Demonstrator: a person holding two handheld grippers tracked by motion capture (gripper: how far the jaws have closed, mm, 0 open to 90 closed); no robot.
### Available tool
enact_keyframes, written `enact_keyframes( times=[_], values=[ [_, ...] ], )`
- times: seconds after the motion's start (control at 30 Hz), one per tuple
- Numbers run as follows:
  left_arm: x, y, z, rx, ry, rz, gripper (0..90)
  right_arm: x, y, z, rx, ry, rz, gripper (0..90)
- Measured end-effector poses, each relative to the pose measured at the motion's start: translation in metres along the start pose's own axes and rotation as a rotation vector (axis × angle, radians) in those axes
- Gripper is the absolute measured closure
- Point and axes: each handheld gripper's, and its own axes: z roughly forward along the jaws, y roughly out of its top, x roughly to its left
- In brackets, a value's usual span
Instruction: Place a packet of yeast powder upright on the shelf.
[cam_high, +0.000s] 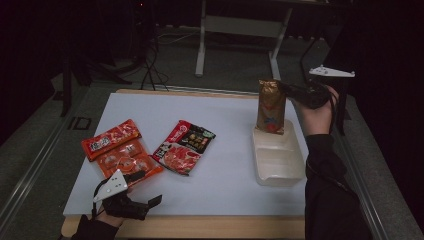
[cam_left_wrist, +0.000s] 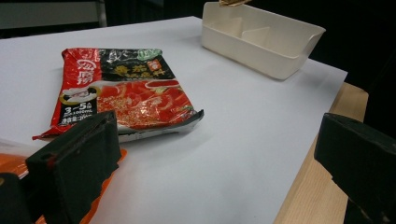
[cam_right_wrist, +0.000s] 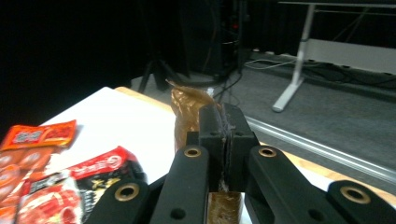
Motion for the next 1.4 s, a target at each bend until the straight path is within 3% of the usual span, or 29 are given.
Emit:
enact_keyframes(
  times=[0.53,0.9,1.07,1.2,1.4],
  values=[
    [0.001,-0.001,-0.001,0.005,0.002,-0.004,0.6,-0.031,-0.018,0.028,0.024,-0.040,0.012,88.4],
    [0.001,-0.002,-0.001,0.007,0.001,-0.007,0.6,-0.033,-0.034,0.041,0.040,0.007,0.047,87.9],
    [0.001,-0.001,-0.001,0.007,-0.001,-0.006,0.6,-0.037,-0.041,0.043,0.044,0.017,0.091,87.6],
    [0.001,-0.002,0.000,0.011,-0.003,-0.005,0.6,-0.040,-0.045,0.044,0.082,-0.005,0.107,87.4],
    [0.000,-0.001,0.000,0.011,-0.002,-0.004,0.6,-0.048,-0.058,0.046,0.137,-0.017,0.169,86.8]
  ],
)
